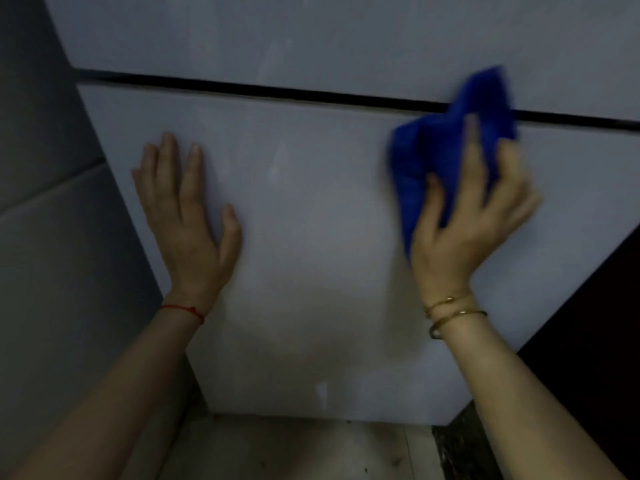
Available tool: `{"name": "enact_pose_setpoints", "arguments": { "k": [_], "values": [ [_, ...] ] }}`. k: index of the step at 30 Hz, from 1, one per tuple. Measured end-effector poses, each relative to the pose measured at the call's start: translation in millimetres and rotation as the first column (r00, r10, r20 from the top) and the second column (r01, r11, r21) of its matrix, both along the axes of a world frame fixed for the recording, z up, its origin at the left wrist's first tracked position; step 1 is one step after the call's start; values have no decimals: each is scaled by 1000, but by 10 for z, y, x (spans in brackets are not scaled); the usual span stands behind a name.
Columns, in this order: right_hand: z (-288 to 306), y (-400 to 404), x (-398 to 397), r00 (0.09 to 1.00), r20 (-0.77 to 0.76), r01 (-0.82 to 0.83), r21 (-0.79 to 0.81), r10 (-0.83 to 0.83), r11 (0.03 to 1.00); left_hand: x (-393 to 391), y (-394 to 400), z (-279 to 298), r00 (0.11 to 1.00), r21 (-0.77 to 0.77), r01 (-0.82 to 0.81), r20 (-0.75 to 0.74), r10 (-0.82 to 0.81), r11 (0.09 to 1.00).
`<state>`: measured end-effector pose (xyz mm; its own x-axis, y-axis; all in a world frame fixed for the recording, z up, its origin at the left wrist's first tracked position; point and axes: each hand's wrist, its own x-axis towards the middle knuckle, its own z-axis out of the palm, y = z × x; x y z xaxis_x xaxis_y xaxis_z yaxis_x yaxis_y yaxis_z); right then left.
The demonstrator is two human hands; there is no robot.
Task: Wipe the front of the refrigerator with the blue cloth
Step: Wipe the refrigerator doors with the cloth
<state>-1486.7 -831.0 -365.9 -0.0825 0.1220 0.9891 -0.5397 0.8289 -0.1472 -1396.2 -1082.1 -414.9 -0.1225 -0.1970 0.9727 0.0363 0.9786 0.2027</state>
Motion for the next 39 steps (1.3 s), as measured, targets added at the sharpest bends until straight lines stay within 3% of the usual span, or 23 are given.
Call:
{"name": "enact_pose_setpoints", "arguments": {
  "k": [3,8,10,13,16,20,26,30,33,35,39],
  "values": [
    [-223,-440,125,995,-87,-25,324,56,946,25,-132,66,1000,-37,7,1,-7,999],
    [-697,-526,234,985,-128,-25,563,117,826,100,-284,44,1000,-53,16,16,-15,998],
    [-704,-260,190,994,-86,-13,545,72,838,127,-332,30,1000,-50,3,29,-2,999],
    [-328,-91,136,999,16,-49,275,46,960,122,-370,14,999,-46,3,44,-1,999],
    [72,-363,149,997,-30,-62,148,67,987,97,-379,10,999,-65,12,35,-10,998],
    [-48,-809,231,979,-160,-65,339,126,939,86,-386,3,1000,-62,23,22,-22,998],
    [-1072,-741,280,960,-163,-70,649,228,757,111,-372,-21,1000,-70,6,8,-6,998],
    [-1712,-261,196,965,-46,-107,829,257,550,157,-296,-192,999,-21,16,52,-15,1000],
    [-1968,178,165,981,49,-134,872,188,471,246,-162,-427,991,38,52,123,-56,998],
    [-2009,403,188,984,122,-171,855,131,490,313,-41,-573,982,57,63,175,-73,996],
    [-1615,521,447,904,418,-359,618,94,699,487,260,-561,957,164,56,274,-101,985]
  ]
}}
